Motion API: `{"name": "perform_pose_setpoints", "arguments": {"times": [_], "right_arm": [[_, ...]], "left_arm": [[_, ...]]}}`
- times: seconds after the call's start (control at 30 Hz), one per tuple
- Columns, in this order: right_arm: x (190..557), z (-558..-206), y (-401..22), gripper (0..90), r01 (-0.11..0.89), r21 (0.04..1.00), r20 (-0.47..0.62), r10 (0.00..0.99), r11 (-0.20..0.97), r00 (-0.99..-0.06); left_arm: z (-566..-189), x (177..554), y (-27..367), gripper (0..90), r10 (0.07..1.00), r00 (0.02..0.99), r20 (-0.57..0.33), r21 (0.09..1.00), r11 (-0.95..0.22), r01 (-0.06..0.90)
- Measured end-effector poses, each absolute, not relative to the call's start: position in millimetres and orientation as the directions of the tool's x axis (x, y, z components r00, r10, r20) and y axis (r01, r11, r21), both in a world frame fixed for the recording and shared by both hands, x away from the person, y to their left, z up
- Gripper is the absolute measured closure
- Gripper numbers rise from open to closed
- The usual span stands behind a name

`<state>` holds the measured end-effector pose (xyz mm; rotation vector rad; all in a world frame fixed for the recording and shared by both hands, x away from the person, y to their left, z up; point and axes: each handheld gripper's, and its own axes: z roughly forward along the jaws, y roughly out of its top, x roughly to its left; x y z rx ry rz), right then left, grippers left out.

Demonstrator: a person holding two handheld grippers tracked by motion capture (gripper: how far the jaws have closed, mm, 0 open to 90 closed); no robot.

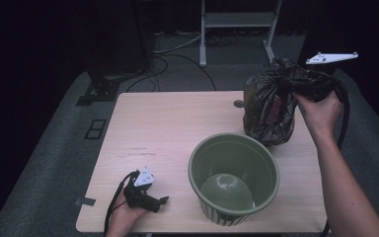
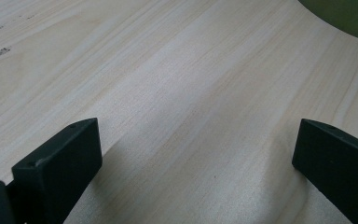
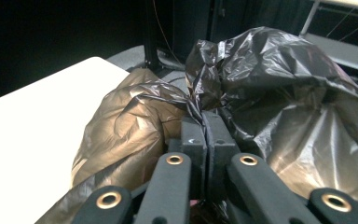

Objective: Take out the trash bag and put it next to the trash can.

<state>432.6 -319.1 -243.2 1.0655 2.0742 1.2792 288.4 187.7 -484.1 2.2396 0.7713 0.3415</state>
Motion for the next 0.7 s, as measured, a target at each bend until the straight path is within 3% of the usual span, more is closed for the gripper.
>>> {"name": "perform_pose_setpoints", "arguments": {"times": [0.1,0.17,0.2,0.27,0.3,0.33,0.43,0.47,0.5,0.63,0.7], "right_arm": [[433.1,-243.0,-319.0,80.3,0.369,0.892,0.001,0.816,0.26,-0.578],[430.3,-240.5,-319.2,69.1,0.357,0.898,-0.011,0.824,0.258,-0.567],[430.3,-240.5,-319.2,69.1,0.357,0.898,-0.011,0.824,0.258,-0.567],[426.0,-237.7,-320.6,54.2,0.358,0.897,-0.021,0.836,0.257,-0.548],[426.0,-237.7,-320.6,54.2,0.358,0.897,-0.021,0.836,0.257,-0.548],[422.3,-236.3,-322.1,43.7,0.364,0.895,-0.025,0.843,0.259,-0.537],[417.1,-235.6,-324.2,38.0,0.361,0.897,-0.032,0.852,0.255,-0.522],[412.2,-235.1,-326.7,30.4,0.362,0.898,-0.035,0.861,0.25,-0.508],[412.2,-235.1,-326.7,30.4,0.362,0.898,-0.035,0.861,0.25,-0.508],[403.6,-236.7,-331.8,11.0,0.376,0.899,-0.027,0.885,0.226,-0.466],[395.8,-239.4,-334.7,10.0,0.366,0.905,-0.031,0.892,0.216,-0.451]], "left_arm": [[-484.0,288.4,187.7,0.0,0.619,0.785,0.012,0.716,-0.554,0.425],[-484.1,288.3,187.7,0.0,0.62,0.785,0.012,0.716,-0.553,0.426],[-484.1,288.3,187.7,0.0,0.619,0.785,0.012,0.716,-0.553,0.426],[-483.9,288.3,187.7,0.0,0.619,0.785,0.012,0.715,-0.554,0.426],[-483.9,288.3,187.7,0.0,0.619,0.785,0.012,0.715,-0.554,0.426],[-483.9,288.3,187.7,0.0,0.619,0.785,0.012,0.715,-0.554,0.426],[-484.1,288.3,187.7,0.0,0.619,0.785,0.012,0.716,-0.553,0.426],[-484.0,288.3,187.7,0.0,0.619,0.785,0.012,0.716,-0.553,0.426],[-484.0,288.3,187.7,0.0,0.619,0.785,0.012,0.716,-0.553,0.426],[-484.0,288.3,187.7,0.0,0.619,0.785,0.012,0.716,-0.553,0.426],[-484.0,288.3,187.7,0.0,0.619,0.785,0.012,0.716,-0.553,0.425]]}}
